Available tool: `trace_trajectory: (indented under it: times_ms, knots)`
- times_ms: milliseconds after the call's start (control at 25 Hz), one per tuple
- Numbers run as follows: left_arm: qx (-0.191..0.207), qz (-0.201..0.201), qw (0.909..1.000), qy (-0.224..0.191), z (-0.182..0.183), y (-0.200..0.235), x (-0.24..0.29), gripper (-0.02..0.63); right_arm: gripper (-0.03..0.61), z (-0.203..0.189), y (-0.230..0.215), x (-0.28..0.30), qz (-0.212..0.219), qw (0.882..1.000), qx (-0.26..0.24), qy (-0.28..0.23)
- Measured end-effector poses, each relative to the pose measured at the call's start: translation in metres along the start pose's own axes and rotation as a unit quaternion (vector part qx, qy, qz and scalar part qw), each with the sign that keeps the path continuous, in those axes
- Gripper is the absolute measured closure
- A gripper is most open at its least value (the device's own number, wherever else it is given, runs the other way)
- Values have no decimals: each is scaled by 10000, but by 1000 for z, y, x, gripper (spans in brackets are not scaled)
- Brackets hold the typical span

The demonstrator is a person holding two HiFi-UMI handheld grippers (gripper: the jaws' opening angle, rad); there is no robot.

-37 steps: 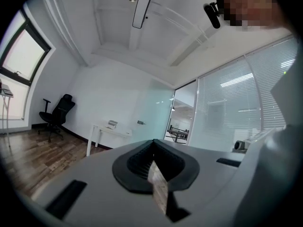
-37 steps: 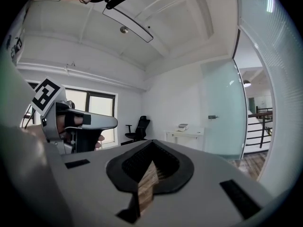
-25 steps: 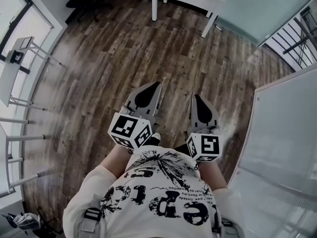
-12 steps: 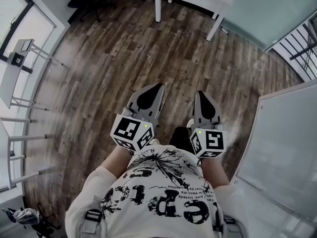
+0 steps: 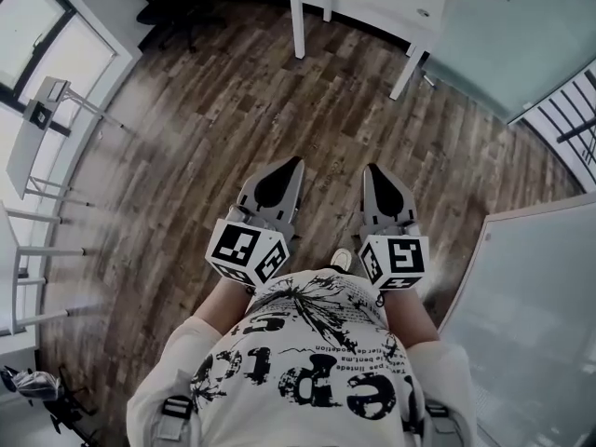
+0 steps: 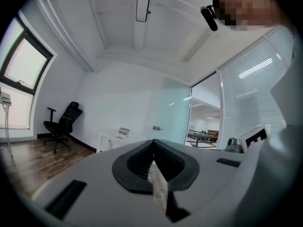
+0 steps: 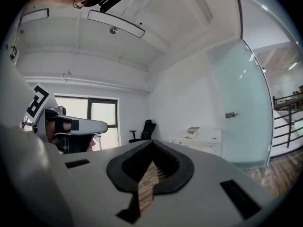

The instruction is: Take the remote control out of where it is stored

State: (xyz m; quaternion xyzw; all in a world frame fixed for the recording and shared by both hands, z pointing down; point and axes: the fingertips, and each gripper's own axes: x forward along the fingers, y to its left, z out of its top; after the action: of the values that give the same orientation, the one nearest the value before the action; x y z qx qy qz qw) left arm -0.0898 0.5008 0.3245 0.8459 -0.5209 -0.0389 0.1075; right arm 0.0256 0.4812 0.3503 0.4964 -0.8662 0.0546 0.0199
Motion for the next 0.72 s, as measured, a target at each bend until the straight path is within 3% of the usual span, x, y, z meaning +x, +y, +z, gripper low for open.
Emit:
trace_trajectory:
  times_ms: [320,520,720]
  knots:
    - [14,329,9994,-136,-3,-26,81,606,584,5,-90,17,158,9998,77,16]
    - [430,243,9988,45,-3,-26,121,606,584,0,-114,35,55,9996,226,128]
    - [372,-35,9993,102,-2,0,164,606,584,-5,-136,69,-332,9988,285,213]
